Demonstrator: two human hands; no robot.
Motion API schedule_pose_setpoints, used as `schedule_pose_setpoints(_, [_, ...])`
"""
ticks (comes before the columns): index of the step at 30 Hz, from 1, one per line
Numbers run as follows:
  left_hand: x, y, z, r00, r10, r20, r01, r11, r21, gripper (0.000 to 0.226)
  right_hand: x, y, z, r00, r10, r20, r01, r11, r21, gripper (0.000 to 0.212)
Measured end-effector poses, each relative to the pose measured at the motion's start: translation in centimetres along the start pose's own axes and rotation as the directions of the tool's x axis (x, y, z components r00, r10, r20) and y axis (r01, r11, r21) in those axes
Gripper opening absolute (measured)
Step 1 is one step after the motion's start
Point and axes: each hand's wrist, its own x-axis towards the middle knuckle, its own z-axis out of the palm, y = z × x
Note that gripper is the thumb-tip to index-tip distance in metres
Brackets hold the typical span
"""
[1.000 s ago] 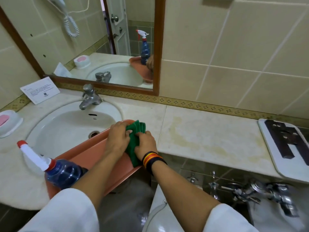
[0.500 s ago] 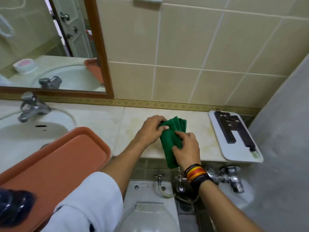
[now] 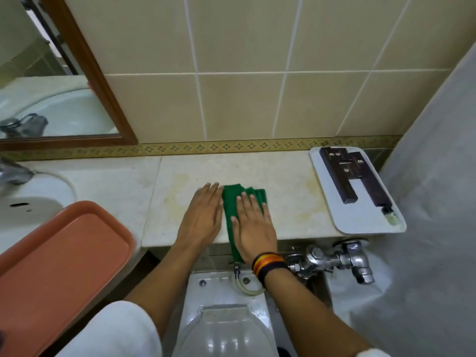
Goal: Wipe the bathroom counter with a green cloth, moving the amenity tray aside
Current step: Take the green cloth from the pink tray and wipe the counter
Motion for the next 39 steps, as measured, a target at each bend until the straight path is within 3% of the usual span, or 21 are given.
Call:
schedule_pose_setpoints(3, [1.4, 2.5, 1.8, 0.998, 0.025, 0.05, -0.022, 0.998, -0.051, 0.054, -4.0, 4.8, -0.6, 0.977, 0.207, -0.047, -0.206, 0.978, 0.023, 0.063])
schedule_pose_setpoints(6, [2.3, 3.8, 3.8, 0.992, 0.023, 0.126, -0.018, 0.999, -0.04, 0.058, -5.8, 9.3, -1.8, 0.954, 0.299, -0.035, -0.298, 0.954, 0.035, 0.063])
schedule_pose_setpoints(16, [3.2, 3.3, 5.8, 0.995, -0.027, 0.099, 0.031, 0.999, -0.043, 0.058, 11.2, 14.6, -3.8, 0.974, 0.217, -0.06, -0.217, 0.976, 0.007, 0.059])
schedule_pose_setpoints(21, [3.4, 3.1, 6.2, 0.996, -0.006, 0.088, 0.009, 0.999, -0.031, 0.059, 14.4, 12.5, -2.9, 0.964, 0.253, -0.086, -0.258, 0.965, -0.048, 0.062])
schedule_pose_setpoints(24, [3.2, 3.0, 6.2, 0.997, -0.025, 0.071, 0.028, 0.999, -0.041, 0.061, 14.3, 7.9, -1.6, 0.998, 0.046, -0.041, -0.046, 0.999, -0.012, 0.06])
schedule_pose_setpoints(26, [3.1, 3.3, 6.2, 0.997, -0.042, 0.066, 0.046, 0.997, -0.054, 0.062, 14.2, 6.3, -1.7, 0.999, -0.036, -0.02, 0.038, 0.994, 0.101, 0.058])
schedule_pose_setpoints(28, [3.0, 3.6, 5.8, 0.997, -0.058, 0.057, 0.062, 0.995, -0.076, 0.062, 12.9, 7.3, -2.4, 0.996, 0.035, -0.084, -0.01, 0.959, 0.285, 0.054])
schedule_pose_setpoints(31, [3.0, 4.1, 5.1, 0.998, -0.033, 0.052, 0.036, 0.998, -0.048, 0.06, 9.3, 10.9, -2.7, 0.944, 0.29, -0.159, -0.2, 0.884, 0.423, 0.052])
schedule_pose_setpoints(35, [5.0, 6.3, 4.7, 1.0, 0.016, -0.009, -0.017, 0.999, -0.034, 0.06, 8.4, 11.5, -1.8, 0.944, 0.277, -0.18, -0.19, 0.901, 0.391, 0.06])
schedule_pose_setpoints(37, [9.3, 7.9, 5.6, 0.998, -0.049, -0.029, 0.045, 0.992, -0.114, 0.06, 9.1, 11.3, -1.6, 0.936, 0.298, -0.185, -0.195, 0.881, 0.431, 0.066])
schedule_pose_setpoints(39, [12.8, 9.4, 6.8, 0.982, -0.185, 0.037, 0.188, 0.973, -0.131, 0.061, 8.8, 11.8, -1.4, 0.924, 0.33, -0.19, -0.208, 0.856, 0.473, 0.068])
